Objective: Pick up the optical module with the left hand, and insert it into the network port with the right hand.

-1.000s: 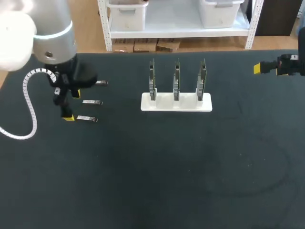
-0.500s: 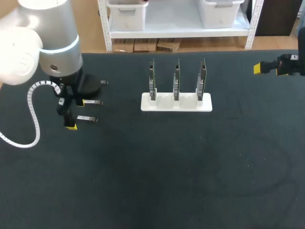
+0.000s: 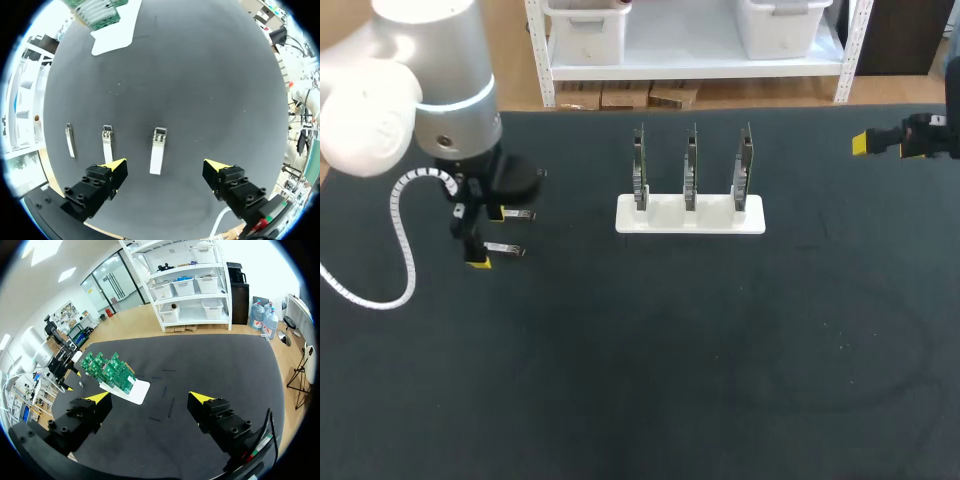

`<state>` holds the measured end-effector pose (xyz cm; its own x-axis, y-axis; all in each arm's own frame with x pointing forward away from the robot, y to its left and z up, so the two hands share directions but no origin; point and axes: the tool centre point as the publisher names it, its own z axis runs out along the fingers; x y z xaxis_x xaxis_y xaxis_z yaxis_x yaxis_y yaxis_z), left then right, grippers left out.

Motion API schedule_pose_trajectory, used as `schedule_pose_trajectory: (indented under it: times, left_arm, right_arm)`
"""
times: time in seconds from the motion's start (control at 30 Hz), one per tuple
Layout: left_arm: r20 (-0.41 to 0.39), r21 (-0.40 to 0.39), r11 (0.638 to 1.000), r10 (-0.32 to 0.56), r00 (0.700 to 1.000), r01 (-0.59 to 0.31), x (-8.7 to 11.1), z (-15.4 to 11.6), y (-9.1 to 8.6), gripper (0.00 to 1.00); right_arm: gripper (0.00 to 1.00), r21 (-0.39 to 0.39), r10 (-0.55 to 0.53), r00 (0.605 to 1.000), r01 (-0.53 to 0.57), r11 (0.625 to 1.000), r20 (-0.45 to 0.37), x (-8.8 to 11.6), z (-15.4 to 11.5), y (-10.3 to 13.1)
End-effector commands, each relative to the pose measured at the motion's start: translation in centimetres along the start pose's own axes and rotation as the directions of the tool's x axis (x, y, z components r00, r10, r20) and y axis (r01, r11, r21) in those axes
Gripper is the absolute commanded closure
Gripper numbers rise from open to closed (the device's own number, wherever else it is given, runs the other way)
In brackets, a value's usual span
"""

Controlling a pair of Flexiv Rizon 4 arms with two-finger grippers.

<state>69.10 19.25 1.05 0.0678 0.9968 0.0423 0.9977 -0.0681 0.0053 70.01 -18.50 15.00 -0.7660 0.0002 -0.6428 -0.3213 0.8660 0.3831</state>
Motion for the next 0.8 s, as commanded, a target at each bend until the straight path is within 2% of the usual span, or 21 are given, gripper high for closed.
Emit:
schedule_pose_trajectory:
  times: [0.03, 0.27, 0.57, 0.8]
  left_arm:
    - [0.006, 0.009, 1.0, 0.001, 1.0, -0.001, 0.2, 0.2, 0.9, 0.0]
    - [0.001, 0.012, 1.0, 0.001, 1.0, -0.001, 0.4, 0.8, 0.9, 0.0]
    - [0.017, 0.012, 0.999, -0.042, 0.999, 0.042, 1.4, 2.0, 1.4, 0.0]
    - [-0.003, 0.015, 1.0, -0.023, 1.0, 0.023, 1.0, 2.4, 2.1, 0.0]
  right_arm:
    - [0.0, 0.0, 0.0, 1.0, 0.0, 1.0, 0.0, 0.0, 0.0, 0.0]
    - [0.0, 0.0, 0.0, 1.0, 0.0, 1.0, 0.0, 0.0, 0.0, 0.0]
    - [0.0, 0.0, 0.0, 1.0, 0.0, 1.0, 0.0, 0.0, 0.0, 0.0]
    - [0.0, 0.0, 0.0, 1.0, 0.0, 1.0, 0.0, 0.0, 0.0, 0.0]
